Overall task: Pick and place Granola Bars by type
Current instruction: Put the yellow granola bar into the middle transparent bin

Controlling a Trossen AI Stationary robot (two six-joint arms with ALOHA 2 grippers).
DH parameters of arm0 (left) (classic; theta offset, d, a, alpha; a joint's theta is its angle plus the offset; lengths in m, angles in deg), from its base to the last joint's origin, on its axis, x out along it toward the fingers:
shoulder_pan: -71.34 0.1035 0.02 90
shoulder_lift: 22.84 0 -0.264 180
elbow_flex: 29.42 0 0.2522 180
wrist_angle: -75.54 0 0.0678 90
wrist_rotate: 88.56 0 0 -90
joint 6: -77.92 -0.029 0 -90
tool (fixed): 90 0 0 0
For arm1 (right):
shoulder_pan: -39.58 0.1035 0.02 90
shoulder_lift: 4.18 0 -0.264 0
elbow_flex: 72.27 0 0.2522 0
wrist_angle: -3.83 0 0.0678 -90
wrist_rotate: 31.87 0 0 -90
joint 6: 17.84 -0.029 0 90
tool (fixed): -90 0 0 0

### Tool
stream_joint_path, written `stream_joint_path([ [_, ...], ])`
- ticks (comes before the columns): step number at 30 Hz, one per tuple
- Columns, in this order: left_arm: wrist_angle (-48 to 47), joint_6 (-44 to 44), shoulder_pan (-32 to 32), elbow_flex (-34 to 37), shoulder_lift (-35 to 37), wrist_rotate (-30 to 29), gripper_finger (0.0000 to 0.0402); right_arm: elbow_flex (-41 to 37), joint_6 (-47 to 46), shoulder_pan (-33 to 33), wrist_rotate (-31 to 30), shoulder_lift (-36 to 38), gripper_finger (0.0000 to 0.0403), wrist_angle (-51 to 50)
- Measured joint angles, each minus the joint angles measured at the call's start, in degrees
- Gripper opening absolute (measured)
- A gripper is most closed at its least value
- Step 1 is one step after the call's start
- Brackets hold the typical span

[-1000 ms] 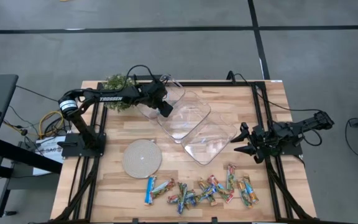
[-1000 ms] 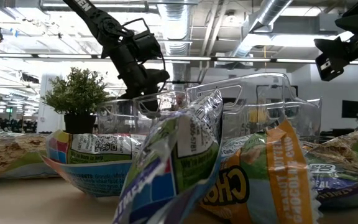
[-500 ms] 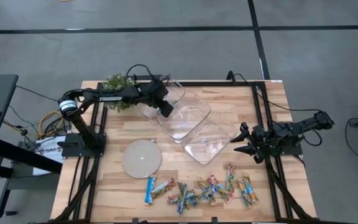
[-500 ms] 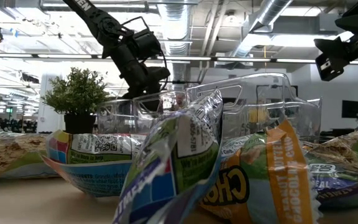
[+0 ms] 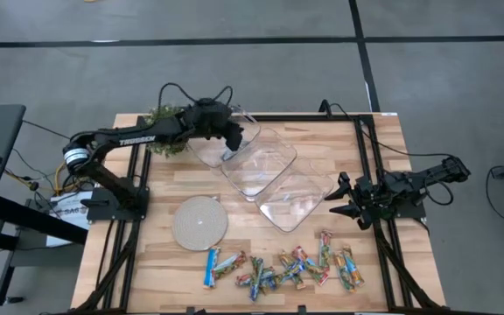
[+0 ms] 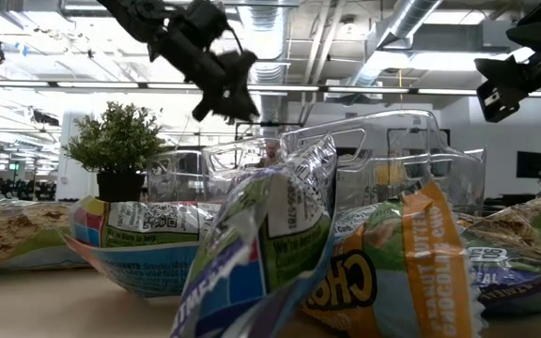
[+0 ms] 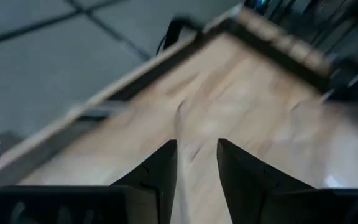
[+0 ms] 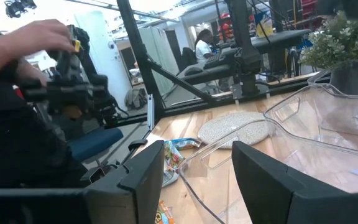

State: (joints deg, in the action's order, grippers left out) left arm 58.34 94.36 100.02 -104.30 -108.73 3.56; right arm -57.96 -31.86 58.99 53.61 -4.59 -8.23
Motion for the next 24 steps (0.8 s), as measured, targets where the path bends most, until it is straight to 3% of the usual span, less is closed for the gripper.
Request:
stream_joint_path([
  [10, 13.3, 4.2, -3.5, 0.0, 3.9, 6.8, 0.0105, 0.0, 0.0, 0.0, 0.0, 0.0, 0.0184, 0.0],
  [16, 14.0, 6.0, -4.9, 0.0, 3.9, 11.9, 0.0105, 0.0, 0.0, 0.0, 0.0, 0.0, 0.0184, 0.0],
  [24, 13.0, 8.6, -9.5, 0.0, 3.9, 12.6, 0.0105, 0.0, 0.0, 0.0, 0.0, 0.0, 0.0184, 0.0],
])
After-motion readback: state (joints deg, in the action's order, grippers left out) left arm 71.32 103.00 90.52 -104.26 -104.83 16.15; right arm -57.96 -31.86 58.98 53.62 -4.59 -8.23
